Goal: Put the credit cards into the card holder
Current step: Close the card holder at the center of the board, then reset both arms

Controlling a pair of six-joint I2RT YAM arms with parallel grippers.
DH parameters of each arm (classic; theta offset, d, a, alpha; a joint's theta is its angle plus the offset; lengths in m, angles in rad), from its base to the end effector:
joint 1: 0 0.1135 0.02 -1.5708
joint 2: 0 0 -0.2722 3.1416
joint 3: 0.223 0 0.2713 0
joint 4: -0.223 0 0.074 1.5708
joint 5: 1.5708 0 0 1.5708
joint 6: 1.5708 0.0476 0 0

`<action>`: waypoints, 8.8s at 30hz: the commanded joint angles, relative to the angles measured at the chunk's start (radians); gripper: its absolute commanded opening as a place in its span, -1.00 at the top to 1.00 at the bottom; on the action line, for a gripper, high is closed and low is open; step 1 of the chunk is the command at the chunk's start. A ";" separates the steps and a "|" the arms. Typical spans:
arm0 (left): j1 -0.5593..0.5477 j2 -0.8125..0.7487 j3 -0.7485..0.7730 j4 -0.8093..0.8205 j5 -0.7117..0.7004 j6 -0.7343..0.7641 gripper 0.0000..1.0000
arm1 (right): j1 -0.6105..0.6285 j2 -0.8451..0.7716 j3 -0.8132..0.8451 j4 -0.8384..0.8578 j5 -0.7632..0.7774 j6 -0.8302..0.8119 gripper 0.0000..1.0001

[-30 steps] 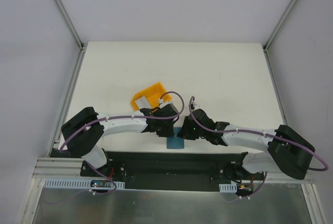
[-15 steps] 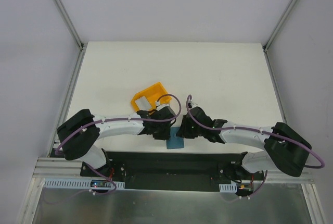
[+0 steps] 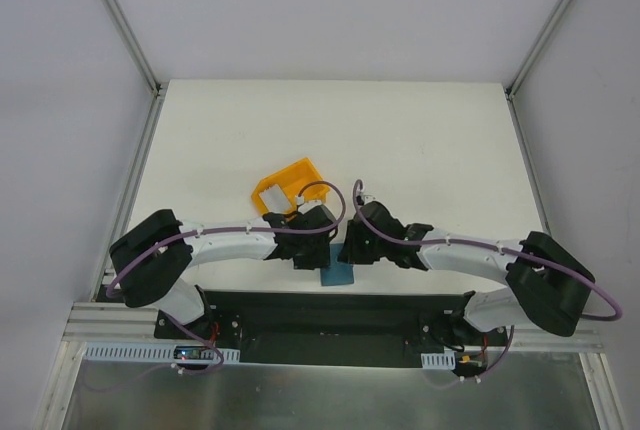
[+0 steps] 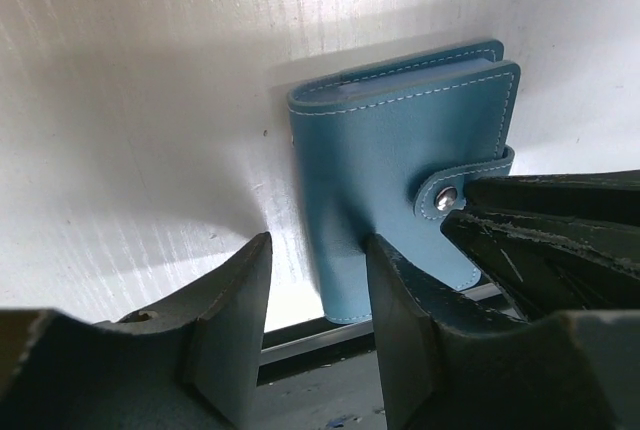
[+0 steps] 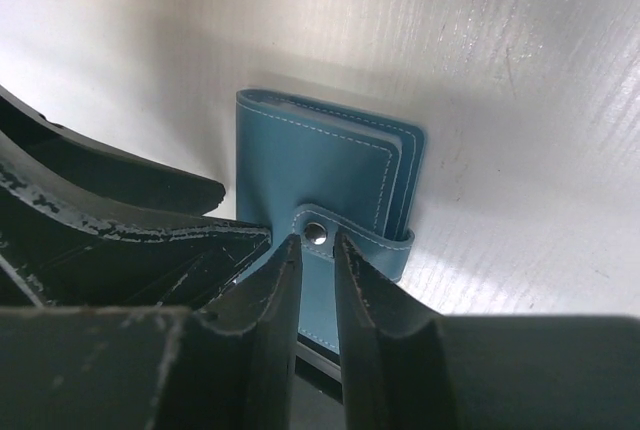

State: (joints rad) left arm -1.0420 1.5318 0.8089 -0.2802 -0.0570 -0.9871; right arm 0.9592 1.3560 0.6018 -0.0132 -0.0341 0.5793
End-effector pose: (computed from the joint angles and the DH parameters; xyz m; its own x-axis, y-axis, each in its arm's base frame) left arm 0.1602 -0.2687 0.1530 -0.9408 -0.0411 -0.3364 0.1116 0.8996 -0.4222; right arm 0.1614 0.2330 0.1576 -0.7893 -0.1725 -0.5893 -0.4783 0.7746 0.4138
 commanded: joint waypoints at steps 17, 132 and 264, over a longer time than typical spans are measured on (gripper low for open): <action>-0.013 0.021 -0.050 0.032 0.006 -0.042 0.32 | 0.027 0.011 0.121 -0.214 0.026 -0.085 0.59; -0.013 -0.007 -0.054 0.032 -0.017 -0.035 0.31 | 0.108 -0.047 0.035 -0.108 0.172 0.013 0.72; 0.769 -0.727 -0.151 -0.257 -0.187 0.327 -0.98 | -0.322 -0.365 0.066 -0.283 0.234 -0.287 -0.98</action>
State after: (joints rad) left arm -0.2794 0.7635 0.5415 -0.5140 -0.1684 -0.7681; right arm 0.8169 1.0794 0.6682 -0.1627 0.1528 0.4614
